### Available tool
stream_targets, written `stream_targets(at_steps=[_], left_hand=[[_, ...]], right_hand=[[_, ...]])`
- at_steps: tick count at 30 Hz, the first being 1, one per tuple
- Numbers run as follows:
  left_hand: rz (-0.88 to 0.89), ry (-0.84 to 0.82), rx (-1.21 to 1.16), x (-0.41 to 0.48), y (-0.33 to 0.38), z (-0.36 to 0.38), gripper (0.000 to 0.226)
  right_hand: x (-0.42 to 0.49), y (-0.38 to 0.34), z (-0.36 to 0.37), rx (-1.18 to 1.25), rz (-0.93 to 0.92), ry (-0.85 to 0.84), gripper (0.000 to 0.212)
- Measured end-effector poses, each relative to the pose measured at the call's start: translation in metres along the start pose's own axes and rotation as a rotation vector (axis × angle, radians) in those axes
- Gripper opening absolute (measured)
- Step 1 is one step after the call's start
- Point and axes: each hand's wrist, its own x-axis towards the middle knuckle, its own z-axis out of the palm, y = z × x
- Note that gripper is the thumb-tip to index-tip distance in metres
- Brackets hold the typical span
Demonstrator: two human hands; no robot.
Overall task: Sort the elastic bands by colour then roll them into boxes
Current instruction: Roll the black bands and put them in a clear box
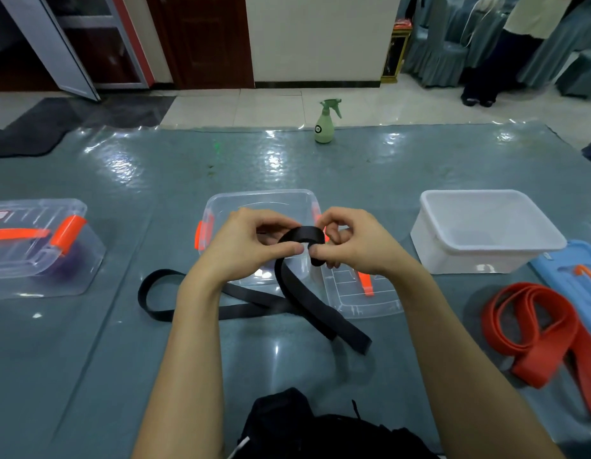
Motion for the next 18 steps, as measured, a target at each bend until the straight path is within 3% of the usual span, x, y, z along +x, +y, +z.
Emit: stream_targets(at_steps=[8, 18], left_hand=[[0.056, 0.088, -0.224, 0.003, 0.003, -0.001, 0.041], [0.104, 0.167, -0.391, 0.007, 0.001, 0.002, 0.037]], right_hand=[[0.001, -0.006, 0.013, 0.558, -0.097, 0.071, 0.031], [0.006, -0.005, 0.020, 0.768, -0.093, 0.053, 0.026]])
